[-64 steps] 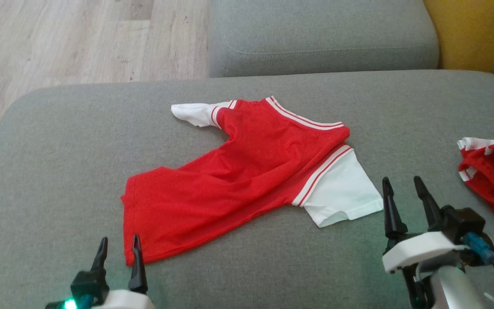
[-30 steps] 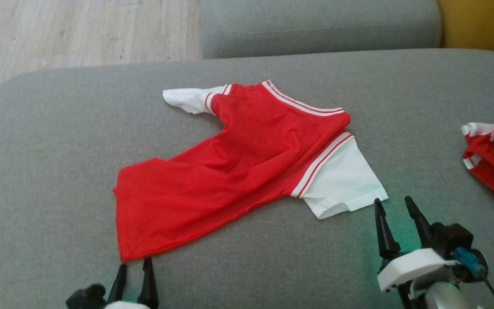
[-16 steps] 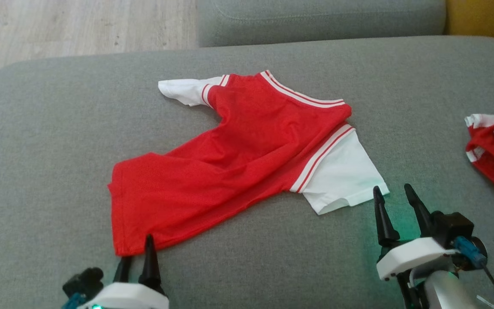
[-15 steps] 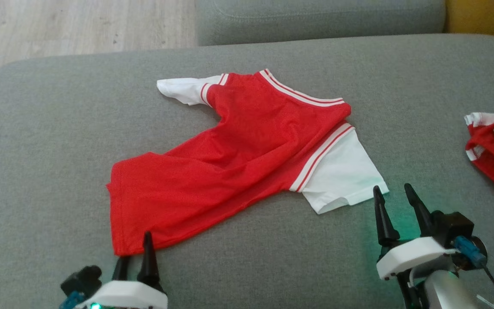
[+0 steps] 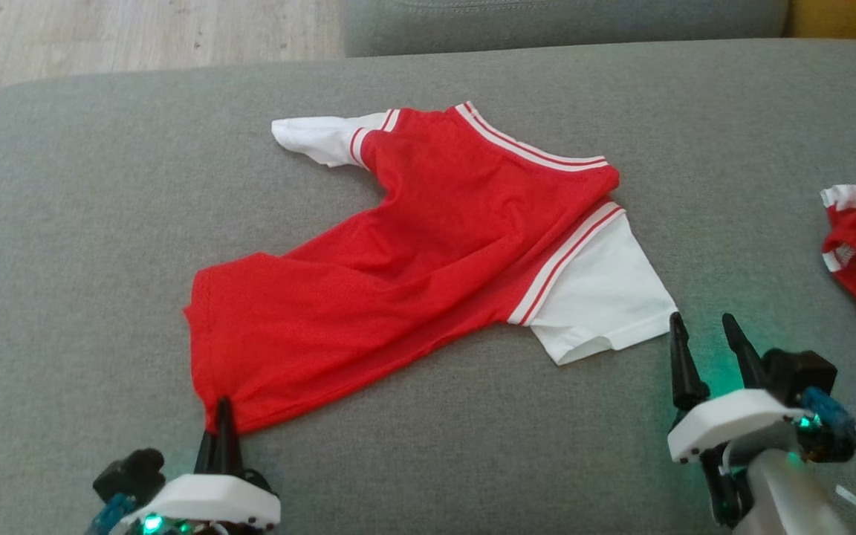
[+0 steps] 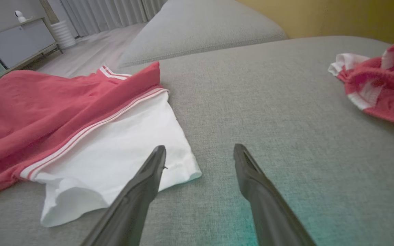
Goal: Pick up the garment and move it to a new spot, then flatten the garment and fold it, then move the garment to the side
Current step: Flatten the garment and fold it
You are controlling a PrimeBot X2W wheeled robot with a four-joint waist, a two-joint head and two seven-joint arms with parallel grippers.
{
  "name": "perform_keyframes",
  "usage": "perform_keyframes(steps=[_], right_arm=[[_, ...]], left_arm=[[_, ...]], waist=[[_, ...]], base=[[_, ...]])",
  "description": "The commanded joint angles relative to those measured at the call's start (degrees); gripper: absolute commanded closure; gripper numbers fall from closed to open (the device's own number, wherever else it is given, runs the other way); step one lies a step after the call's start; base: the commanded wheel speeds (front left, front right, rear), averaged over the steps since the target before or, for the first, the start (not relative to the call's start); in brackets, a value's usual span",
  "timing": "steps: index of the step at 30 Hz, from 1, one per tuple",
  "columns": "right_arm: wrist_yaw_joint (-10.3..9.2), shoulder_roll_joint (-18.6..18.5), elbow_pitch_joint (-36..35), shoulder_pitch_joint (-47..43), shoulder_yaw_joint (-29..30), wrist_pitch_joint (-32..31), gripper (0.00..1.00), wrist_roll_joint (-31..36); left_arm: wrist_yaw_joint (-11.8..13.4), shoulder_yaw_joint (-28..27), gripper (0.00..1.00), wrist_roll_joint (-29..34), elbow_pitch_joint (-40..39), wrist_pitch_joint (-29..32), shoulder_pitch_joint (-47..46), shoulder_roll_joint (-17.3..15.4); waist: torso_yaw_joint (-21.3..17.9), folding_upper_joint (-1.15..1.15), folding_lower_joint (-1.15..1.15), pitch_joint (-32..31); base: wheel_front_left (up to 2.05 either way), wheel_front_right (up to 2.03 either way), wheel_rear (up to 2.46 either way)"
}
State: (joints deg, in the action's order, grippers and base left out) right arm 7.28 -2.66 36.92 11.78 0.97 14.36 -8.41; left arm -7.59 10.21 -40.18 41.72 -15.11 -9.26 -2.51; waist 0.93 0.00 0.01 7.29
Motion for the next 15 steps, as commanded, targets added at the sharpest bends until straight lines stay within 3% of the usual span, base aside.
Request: perform_keyframes(steps=[1,11,15], right_arm=[[0.21,-0.21,1.6,3.7,-0.36,0.63,0.0,0.54],[0.21,-0.21,14.86,9.46,-1.12,0.21,0.0,0.7],[0.21,-0.21,18.5,10.57,-4.36,0.24,0.0,-0.82]], left_arm=[[0.1,-0.46,1.0,1.01,-1.48,0.11,-1.59,-0.37],[0.1,1.66,1.0,2.19,-2.43,0.11,-1.97,-0.37],[0.1,2.08,1.0,2.46,-2.44,0.11,-1.43,-0.37]], waist=[[0.58,0.0,-0.01,0.49],[2.12,0.0,-0.01,1.87],[2.48,0.0,-0.01,1.89]], base=[[0.0,0.0,0.0],[0.0,0.0,0.0],[0.0,0.0,0.0]])
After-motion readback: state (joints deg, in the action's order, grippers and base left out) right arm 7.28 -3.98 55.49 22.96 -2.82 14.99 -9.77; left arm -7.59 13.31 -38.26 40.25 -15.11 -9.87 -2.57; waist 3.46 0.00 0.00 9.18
